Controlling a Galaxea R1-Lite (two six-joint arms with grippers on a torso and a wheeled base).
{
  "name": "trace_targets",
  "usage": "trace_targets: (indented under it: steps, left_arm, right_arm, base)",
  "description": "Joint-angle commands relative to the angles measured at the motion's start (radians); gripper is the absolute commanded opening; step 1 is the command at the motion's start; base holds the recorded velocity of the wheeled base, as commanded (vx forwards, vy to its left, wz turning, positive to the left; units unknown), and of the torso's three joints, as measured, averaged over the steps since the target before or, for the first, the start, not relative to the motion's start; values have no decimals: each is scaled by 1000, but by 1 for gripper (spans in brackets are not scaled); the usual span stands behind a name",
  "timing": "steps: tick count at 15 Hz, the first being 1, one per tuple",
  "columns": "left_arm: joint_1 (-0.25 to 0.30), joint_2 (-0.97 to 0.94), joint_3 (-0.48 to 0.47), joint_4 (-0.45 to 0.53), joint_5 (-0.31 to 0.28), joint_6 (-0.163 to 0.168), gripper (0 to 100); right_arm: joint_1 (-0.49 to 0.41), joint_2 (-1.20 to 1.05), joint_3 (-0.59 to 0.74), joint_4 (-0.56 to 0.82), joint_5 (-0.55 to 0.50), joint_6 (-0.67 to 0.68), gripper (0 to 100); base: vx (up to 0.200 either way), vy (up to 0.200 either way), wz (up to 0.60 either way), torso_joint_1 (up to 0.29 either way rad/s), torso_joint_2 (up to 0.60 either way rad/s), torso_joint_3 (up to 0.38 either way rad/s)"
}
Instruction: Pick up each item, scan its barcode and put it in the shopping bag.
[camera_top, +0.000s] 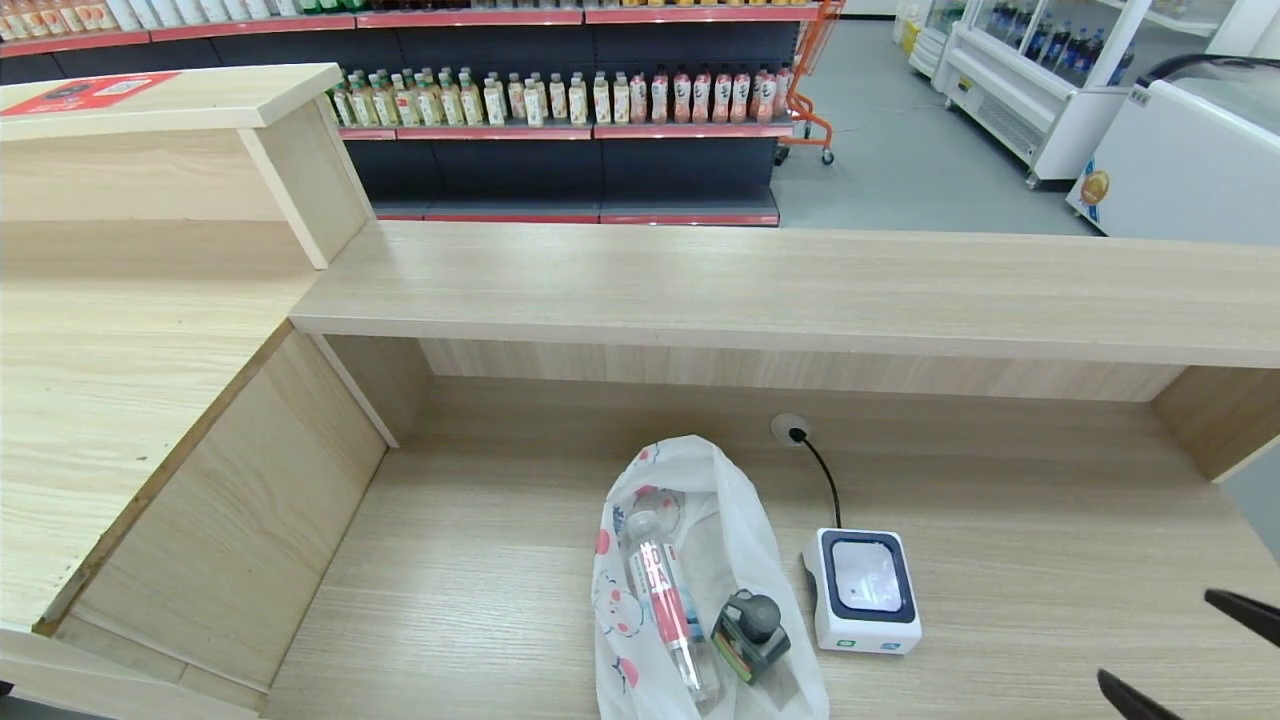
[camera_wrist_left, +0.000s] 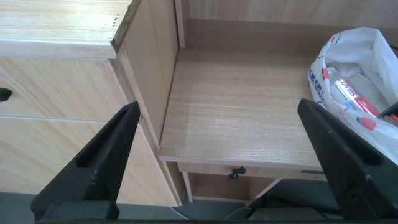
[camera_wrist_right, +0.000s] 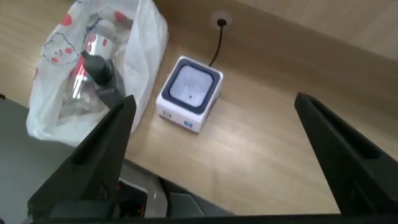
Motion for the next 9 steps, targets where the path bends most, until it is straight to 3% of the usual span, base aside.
trace_targets:
  steps: [1,3,9]
  left_arm:
    - [0,1,0,0,0,0,100]
    - [0,0,0,0,0,0,100]
    - [0,1,0,0,0,0,100]
  right_arm:
    - [-143,-470,42,358,17,48,100]
    - [-158,-579,42,451,40,75,100]
    - [-203,-687,42,472,77,82,100]
  base:
    - [0,0,0,0,0,0]
    - [0,0,0,0,0,0]
    - [0,0,0,0,0,0]
